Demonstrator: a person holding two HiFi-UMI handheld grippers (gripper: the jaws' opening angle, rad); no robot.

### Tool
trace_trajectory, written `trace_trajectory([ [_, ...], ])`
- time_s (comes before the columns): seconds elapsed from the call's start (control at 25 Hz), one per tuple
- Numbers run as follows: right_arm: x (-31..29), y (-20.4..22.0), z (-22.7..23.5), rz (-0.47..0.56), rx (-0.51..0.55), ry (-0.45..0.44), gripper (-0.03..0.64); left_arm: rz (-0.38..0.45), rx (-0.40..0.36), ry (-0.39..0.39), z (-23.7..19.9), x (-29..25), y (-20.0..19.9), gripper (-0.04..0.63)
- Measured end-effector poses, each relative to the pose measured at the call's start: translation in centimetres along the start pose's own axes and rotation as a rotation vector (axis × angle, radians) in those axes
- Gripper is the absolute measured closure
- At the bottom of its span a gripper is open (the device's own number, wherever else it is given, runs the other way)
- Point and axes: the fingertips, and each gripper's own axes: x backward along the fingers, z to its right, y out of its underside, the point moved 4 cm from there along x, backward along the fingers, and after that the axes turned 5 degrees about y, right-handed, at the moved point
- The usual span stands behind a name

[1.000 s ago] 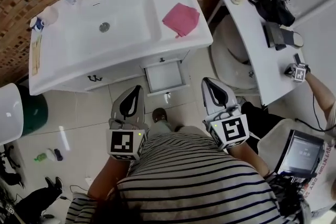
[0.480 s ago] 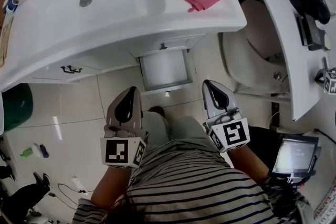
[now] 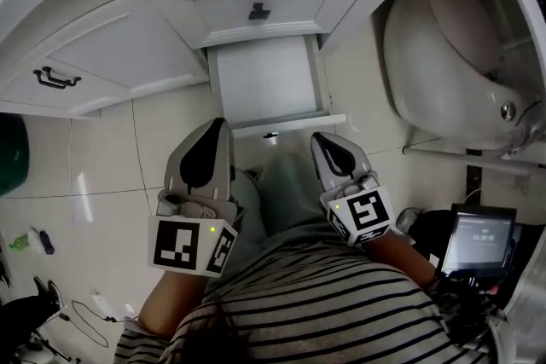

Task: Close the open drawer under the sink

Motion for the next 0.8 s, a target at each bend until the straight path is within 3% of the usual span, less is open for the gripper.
trace_trajectory([
  [0.32,-2.5,3.7,0.8,0.001,0.009,0.053,0.620,0.021,-0.016,-0.088,-1.7,0.8,2.7,0.581],
  [0.56,-2.7,3.9,1.1,0.038,0.024,0.062,0.620,0.037,-0.072,-0.082,-0.9,0.6,2.3,0.581],
  [0.8,-3.5,3.3,1.6,0.059,0.039,0.084,0.620,0.020,-0.079,-0.079,-1.1,0.2,2.6,0.581],
])
